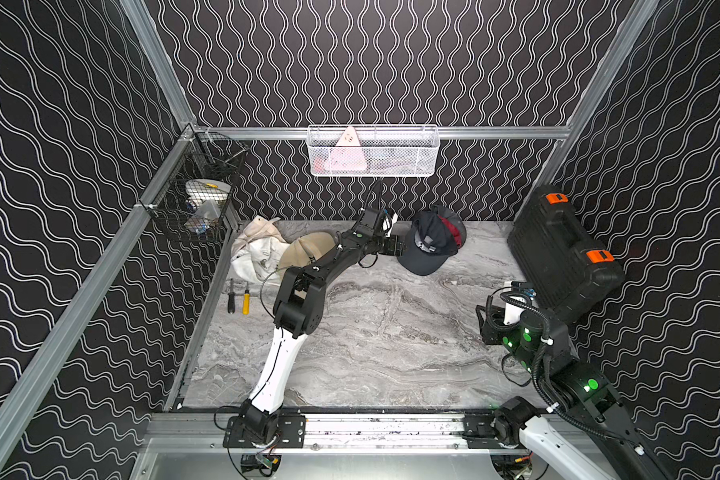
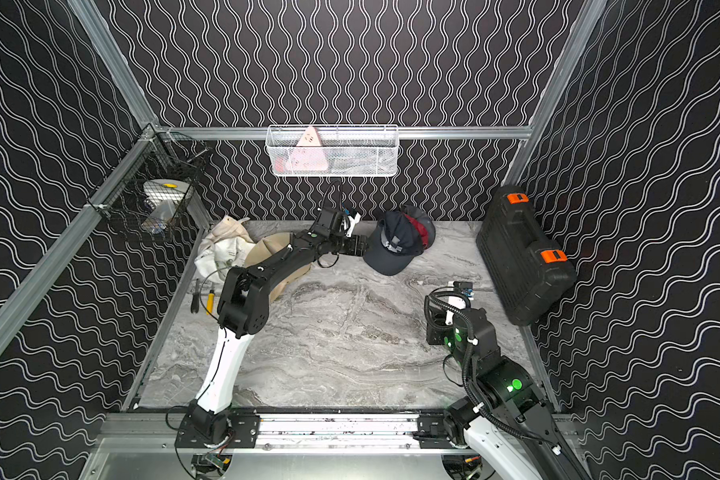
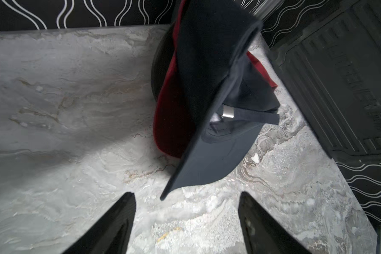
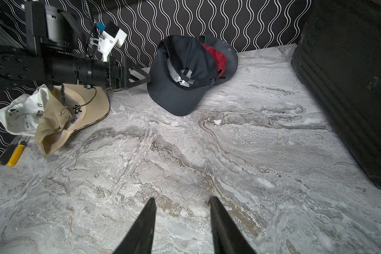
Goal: Open the adjustable buckle of the baseball cap
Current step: Pick up the baseball cap.
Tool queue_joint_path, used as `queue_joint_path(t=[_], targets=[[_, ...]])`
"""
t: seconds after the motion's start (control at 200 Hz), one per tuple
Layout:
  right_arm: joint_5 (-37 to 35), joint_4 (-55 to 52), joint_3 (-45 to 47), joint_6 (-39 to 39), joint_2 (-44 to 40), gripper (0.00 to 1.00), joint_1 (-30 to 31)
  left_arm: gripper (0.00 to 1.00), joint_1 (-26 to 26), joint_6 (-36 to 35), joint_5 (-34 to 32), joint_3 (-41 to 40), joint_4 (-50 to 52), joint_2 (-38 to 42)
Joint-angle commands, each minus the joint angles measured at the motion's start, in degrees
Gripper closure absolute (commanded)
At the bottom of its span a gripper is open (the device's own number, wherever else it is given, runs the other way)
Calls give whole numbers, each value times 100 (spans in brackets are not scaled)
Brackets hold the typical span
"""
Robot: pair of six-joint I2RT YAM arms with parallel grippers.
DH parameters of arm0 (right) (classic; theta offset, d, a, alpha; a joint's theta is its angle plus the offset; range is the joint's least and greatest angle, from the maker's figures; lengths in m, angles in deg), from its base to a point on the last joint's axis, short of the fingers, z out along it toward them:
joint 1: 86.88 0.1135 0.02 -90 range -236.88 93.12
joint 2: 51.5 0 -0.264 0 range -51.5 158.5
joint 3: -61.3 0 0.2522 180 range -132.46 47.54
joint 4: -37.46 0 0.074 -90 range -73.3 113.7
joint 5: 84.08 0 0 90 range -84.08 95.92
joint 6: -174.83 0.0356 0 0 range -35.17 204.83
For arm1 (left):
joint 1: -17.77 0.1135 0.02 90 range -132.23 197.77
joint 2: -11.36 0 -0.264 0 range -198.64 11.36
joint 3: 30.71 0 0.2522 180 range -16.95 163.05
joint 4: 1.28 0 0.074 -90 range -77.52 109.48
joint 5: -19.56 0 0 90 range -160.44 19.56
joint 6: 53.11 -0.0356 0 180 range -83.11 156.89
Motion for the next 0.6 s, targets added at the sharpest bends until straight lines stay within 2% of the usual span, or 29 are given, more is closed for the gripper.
queue_joint_path(t=[0.0,0.12,0.24,0.365,0.44,0.595], targets=[[-26,177,18,0,4,56,-1,22,-15,165,-8,128,-456,-158],[-27,190,39,-8,-15,56,1,25,-36,320,60,318,-579,-388],[-60,199,47,-9,-37,55,1,36,-76,463,179,456,-672,-574],[-65,223,57,-25,-71,55,1,56,-122,513,214,442,-759,-612],[-44,234,71,-33,-69,55,1,73,-133,481,144,472,-686,-608],[-43,259,88,-34,-112,53,1,95,-159,326,18,494,-478,-511]])
